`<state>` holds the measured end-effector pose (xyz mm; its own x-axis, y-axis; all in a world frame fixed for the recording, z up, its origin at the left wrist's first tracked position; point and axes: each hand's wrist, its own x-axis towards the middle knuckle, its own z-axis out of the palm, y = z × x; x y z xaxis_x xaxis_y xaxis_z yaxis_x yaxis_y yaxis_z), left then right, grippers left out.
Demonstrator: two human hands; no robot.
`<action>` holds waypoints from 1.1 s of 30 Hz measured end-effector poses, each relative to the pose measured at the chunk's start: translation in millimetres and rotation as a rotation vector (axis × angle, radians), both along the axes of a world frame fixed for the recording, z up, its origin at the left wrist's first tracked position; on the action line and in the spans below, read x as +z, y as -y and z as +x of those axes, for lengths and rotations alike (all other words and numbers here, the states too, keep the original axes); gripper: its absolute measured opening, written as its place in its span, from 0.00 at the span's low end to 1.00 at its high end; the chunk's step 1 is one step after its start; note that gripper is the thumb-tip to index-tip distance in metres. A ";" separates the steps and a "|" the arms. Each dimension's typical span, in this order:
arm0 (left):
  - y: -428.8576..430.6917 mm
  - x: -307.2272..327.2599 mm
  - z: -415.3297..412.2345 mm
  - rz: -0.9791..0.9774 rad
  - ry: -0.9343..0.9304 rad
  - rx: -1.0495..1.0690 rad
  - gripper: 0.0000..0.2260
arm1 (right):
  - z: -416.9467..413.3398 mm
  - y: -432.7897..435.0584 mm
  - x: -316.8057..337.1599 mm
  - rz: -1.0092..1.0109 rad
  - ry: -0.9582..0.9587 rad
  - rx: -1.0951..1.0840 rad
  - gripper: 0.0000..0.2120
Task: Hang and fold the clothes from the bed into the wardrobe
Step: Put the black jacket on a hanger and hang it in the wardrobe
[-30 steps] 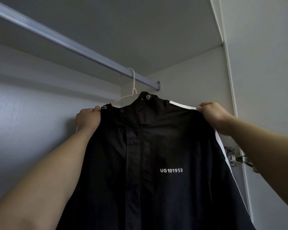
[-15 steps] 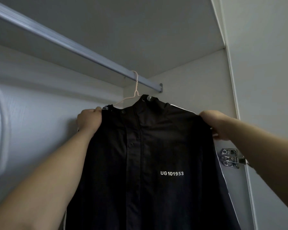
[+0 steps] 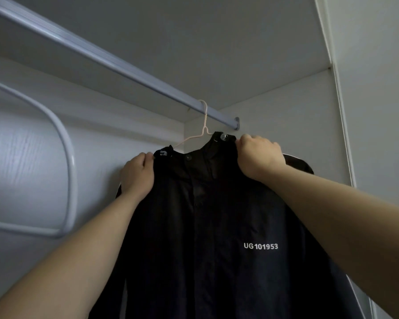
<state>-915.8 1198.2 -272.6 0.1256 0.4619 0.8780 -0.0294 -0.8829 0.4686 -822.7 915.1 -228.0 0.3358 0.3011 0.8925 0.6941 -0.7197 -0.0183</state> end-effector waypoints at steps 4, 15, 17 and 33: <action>-20.0 -15.2 -2.7 0.011 0.115 -0.163 0.02 | 8.6 -6.5 -2.8 0.125 0.012 0.002 0.12; -48.1 -56.3 -26.0 0.084 0.139 0.042 0.10 | 19.4 -12.5 -4.2 0.217 -0.021 0.032 0.18; -52.4 -49.8 -29.7 0.172 0.128 0.114 0.11 | 22.2 -13.0 -4.6 0.219 0.005 0.031 0.17; -88.2 1.5 -33.3 -0.471 -0.240 -0.097 0.16 | 25.5 -13.4 -7.8 0.192 -0.030 0.108 0.17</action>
